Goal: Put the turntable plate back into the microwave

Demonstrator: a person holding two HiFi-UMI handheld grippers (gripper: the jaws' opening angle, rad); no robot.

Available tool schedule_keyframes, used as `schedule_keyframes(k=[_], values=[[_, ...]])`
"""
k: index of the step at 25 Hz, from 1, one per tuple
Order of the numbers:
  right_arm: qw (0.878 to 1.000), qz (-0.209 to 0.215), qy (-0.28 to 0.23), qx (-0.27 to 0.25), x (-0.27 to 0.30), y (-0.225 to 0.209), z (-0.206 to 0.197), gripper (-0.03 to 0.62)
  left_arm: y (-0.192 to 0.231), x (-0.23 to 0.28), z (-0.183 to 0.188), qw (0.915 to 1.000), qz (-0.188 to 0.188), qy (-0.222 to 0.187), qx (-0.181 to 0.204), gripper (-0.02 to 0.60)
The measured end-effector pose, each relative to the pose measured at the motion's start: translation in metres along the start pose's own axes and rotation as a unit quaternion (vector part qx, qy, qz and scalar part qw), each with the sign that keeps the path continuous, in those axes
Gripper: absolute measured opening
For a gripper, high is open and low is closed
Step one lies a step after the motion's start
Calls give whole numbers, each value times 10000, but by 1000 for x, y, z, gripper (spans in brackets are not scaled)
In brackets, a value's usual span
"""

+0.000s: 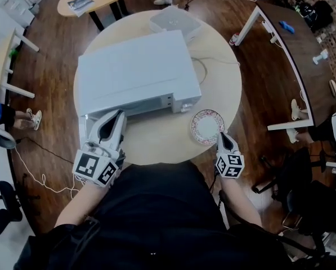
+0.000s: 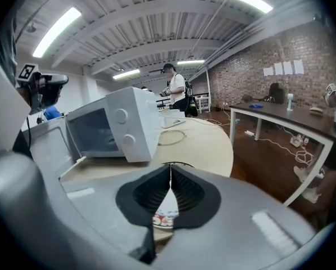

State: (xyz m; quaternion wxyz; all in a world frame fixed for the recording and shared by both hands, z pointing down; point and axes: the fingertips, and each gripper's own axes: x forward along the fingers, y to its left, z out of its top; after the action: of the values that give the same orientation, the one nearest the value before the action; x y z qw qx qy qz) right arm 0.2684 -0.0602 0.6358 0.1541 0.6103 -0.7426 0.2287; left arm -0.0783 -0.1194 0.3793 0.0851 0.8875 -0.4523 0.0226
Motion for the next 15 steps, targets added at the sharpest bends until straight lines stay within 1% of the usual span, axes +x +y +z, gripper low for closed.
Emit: schedule_keyframes(k=[4,8,12,15], values=[[9997,-181,181,43,12,-19,-17,114,-3,3,2,9999,46,68,65,5],[9994,-172,290,45,22,-25,-23,163,-3,4,4,9998,147,77,89,5],[9988,-160,417,182,31,-32,-32,212,-5,5,-2,9996,230,136,41,5],[9983,-225,489,226,37,-41,-36,225,-7,6,-3,9995,268,182,49,5]])
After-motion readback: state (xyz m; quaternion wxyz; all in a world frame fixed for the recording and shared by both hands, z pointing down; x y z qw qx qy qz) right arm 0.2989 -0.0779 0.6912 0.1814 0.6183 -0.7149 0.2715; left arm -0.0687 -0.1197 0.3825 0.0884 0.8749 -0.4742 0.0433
